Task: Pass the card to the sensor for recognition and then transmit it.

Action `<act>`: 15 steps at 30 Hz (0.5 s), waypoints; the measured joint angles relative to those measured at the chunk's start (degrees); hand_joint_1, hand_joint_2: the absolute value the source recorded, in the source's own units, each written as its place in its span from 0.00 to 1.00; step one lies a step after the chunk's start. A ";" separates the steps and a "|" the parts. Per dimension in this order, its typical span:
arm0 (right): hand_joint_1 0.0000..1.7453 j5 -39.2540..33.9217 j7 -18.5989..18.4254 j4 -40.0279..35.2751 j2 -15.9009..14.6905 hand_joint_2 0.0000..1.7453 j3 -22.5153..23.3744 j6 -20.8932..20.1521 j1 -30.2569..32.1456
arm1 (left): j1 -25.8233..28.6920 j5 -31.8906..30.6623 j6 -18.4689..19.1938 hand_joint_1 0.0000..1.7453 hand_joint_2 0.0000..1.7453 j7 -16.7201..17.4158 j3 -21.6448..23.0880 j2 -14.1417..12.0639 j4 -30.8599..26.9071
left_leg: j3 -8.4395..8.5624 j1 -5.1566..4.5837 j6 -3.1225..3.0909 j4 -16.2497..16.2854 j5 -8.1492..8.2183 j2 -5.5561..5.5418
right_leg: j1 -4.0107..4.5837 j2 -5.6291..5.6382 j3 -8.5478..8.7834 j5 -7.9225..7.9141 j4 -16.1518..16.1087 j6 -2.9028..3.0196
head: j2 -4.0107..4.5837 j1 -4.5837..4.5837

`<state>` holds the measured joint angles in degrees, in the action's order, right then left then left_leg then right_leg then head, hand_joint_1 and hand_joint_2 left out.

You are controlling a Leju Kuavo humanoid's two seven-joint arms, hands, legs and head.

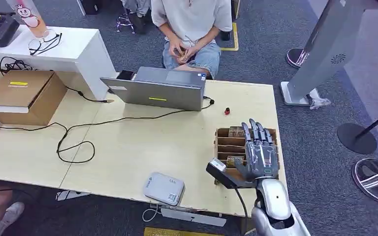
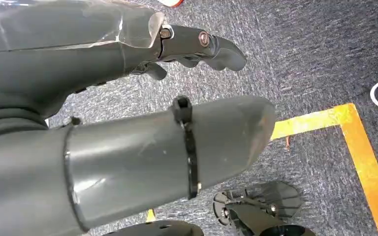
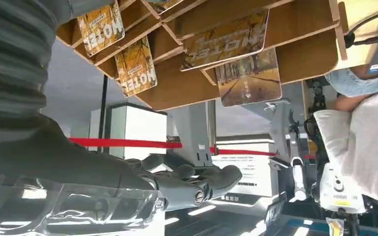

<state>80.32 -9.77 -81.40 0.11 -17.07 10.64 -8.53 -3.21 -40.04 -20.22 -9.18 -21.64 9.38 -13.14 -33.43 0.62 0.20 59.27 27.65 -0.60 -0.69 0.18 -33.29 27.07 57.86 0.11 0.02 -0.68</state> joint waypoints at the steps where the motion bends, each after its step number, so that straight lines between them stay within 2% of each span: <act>1: 0.02 0.00 0.00 0.00 0.00 1.00 0.00 0.00 0.03 | 0.00 -0.02 0.02 0.00 0.00 0.00 0.00 0.00 0.00 | 0.00 0.00 0.00 0.00 0.00 0.00 | 0.00 0.00 0.00 0.00 0.00 0.00 | 0.00 -0.02; 15: 0.08 0.04 0.00 0.00 0.00 1.00 0.00 -0.02 0.24 | -0.01 -0.07 0.13 0.00 0.00 0.15 0.00 0.00 0.00 | 0.00 0.00 0.00 0.00 0.00 0.00 | 0.00 0.00 0.00 0.00 0.00 0.00 | 0.00 -0.02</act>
<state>80.37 -9.77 -81.40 0.11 -17.07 10.62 -8.29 -3.22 -40.11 -20.09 -9.03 -21.64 9.38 -13.14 -33.43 0.62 0.20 59.26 27.65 -0.60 -0.69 0.18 -33.28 27.07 57.87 0.11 0.02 -0.70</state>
